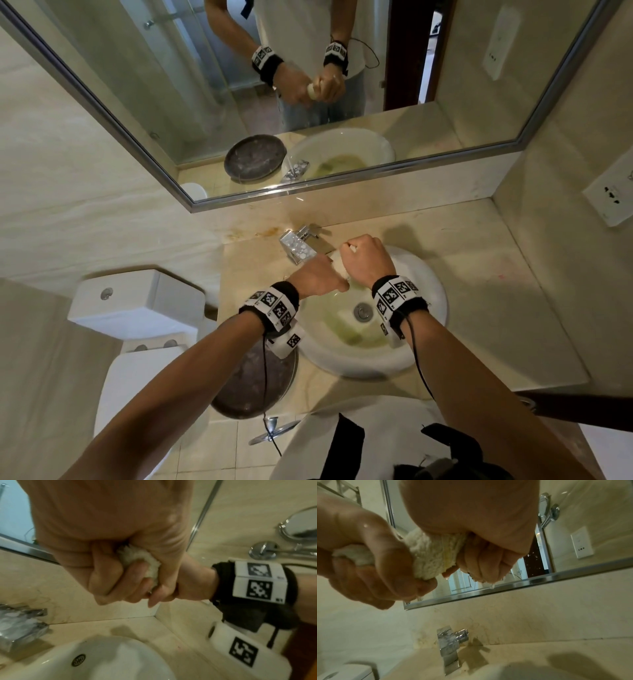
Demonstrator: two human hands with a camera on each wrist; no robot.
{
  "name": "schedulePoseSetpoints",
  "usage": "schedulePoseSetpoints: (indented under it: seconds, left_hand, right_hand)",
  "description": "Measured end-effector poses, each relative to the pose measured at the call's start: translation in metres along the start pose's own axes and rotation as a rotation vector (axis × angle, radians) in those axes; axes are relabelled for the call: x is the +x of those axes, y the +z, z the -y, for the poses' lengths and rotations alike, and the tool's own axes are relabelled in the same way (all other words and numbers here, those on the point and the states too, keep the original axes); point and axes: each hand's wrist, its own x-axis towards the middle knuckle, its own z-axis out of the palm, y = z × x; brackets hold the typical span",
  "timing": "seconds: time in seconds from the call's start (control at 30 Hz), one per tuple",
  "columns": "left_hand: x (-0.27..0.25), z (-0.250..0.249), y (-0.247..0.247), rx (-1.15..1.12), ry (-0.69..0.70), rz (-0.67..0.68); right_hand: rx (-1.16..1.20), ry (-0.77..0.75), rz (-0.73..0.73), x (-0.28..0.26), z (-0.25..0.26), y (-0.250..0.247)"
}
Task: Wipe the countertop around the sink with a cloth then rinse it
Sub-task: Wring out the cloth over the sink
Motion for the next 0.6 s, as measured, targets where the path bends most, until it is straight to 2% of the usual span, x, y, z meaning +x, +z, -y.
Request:
schedulePoseSetpoints:
  seconds: [0.2,0.37,0.6]
  left_hand:
    - [0.005,-0.001,0.016,0.351,0.087,-0.176]
    - [0.011,0.002,0.032,0.587,0.137,-0.212]
    - [0.017,0.005,0.047,0.821,0.247,-0.236]
  right_hand:
    - [0.024,0.128,-0.038,-0.008,-0.015,0.009]
    - [0.080,0.276,-0.028,-0.015,-0.026,0.013]
    - [0.200,0.519,0.066,-0.012,-0.051,0.025]
